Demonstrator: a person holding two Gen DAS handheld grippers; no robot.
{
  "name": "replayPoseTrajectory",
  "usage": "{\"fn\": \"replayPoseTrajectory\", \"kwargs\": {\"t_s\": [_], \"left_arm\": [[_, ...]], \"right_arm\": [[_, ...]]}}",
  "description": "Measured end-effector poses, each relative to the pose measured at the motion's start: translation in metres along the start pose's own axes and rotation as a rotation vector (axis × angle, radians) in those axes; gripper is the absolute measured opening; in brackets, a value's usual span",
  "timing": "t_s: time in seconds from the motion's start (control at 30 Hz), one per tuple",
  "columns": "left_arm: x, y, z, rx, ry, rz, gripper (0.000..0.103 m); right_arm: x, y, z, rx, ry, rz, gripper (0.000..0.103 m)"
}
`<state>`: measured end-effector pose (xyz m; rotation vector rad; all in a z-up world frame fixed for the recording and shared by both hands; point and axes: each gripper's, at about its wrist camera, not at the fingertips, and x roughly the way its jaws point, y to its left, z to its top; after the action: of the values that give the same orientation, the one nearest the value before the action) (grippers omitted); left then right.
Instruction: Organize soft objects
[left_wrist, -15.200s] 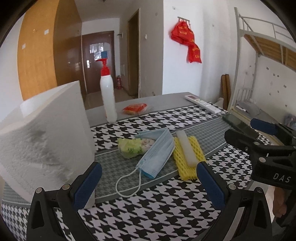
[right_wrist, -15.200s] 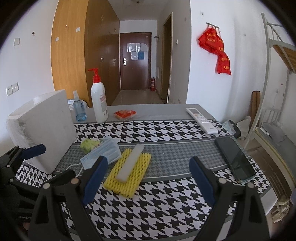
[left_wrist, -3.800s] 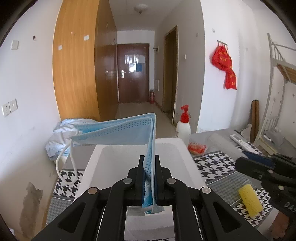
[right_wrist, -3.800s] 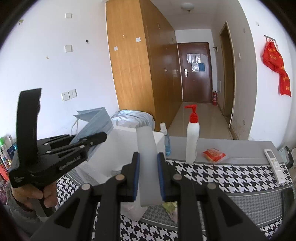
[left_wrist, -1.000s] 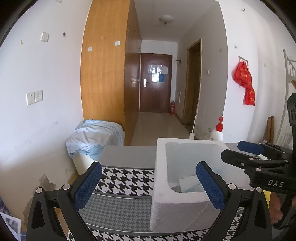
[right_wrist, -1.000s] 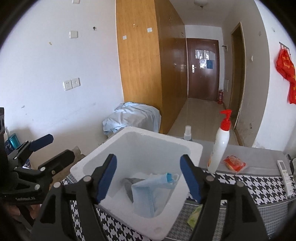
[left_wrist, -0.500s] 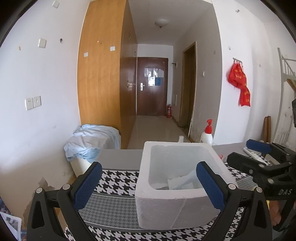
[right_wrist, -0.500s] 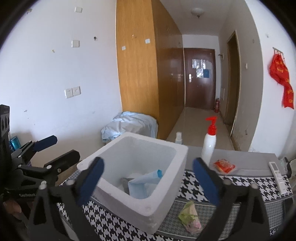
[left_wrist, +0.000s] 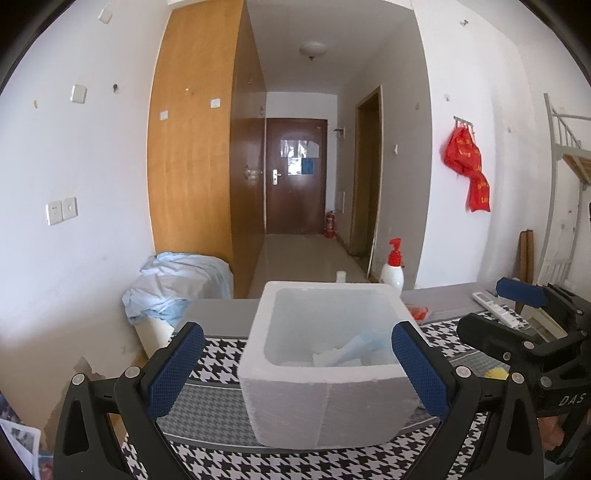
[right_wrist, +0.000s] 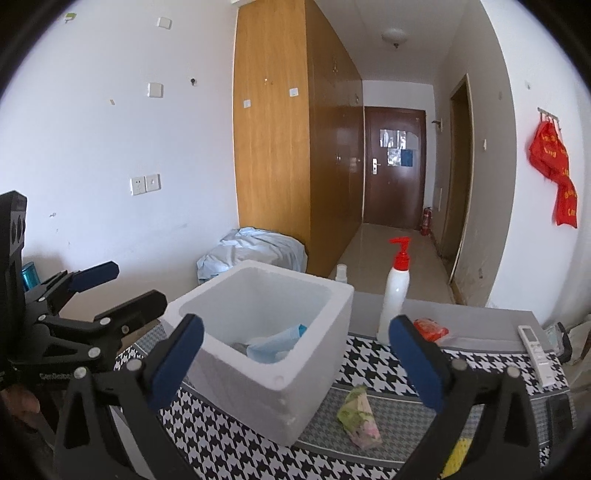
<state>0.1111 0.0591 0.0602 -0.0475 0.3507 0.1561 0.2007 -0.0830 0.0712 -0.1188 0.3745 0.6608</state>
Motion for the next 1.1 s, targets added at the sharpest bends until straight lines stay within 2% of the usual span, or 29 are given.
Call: {"fn": "replayPoseTrajectory", "kwargs": {"t_s": [0.43, 1.1], "left_arm": [[-0.009, -0.017, -0.008, 0.013, 0.0, -0.035, 0.102], [-0.006, -0.03, -0.041, -0.034, 0.0, -0.069, 0.102]], "right_arm": [[-0.021, -0.011, -0.013, 0.016, -0.014, -0.017, 0.102], [-0.035, -0.028, -0.046, 0.045, -0.007, -0.054, 0.102]]}}
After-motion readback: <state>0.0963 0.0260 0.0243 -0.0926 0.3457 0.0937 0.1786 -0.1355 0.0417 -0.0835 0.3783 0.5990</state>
